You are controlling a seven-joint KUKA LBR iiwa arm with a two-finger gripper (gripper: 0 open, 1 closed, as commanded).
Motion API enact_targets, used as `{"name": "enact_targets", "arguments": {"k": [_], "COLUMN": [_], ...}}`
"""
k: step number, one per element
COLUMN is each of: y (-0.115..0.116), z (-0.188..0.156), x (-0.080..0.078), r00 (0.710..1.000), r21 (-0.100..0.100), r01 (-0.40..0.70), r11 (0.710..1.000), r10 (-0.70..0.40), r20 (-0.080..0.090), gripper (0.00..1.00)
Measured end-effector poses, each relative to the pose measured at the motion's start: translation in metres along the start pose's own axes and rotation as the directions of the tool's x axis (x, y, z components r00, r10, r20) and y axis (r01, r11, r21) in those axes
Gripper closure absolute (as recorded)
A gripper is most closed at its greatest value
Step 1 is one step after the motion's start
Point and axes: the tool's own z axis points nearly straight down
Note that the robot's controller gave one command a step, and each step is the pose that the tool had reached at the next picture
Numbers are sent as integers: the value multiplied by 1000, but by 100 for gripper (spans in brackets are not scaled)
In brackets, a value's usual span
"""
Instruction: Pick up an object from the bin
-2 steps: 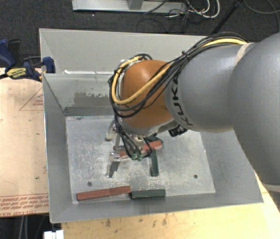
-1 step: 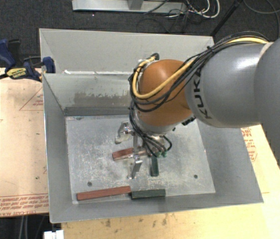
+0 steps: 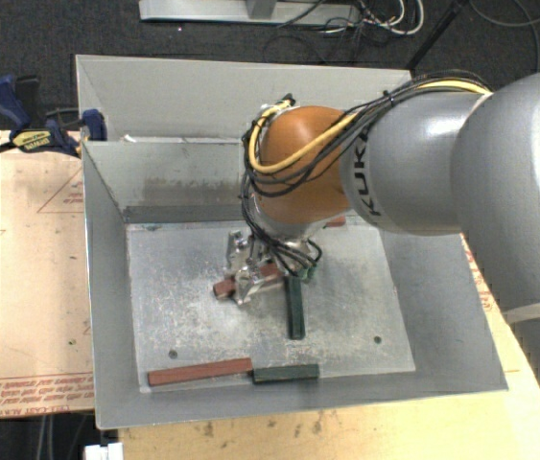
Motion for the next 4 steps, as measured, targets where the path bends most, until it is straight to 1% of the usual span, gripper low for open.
{"name": "enact_targets", "arguments": {"k": [1,2,3,4], "y": [0,15,15,30], "z": [0,1,1,-141], "x": [0,-20,-20,-55], "r00": [1000,949,949,915], "r21": [0,3,3,-5], "r01": [0,314,314,403], "r11": [1000,949,949,915], "r10": [0,-314,-314,-403], "r20": [0,-11,-10,-12], "gripper": [100,100,100,100]}}
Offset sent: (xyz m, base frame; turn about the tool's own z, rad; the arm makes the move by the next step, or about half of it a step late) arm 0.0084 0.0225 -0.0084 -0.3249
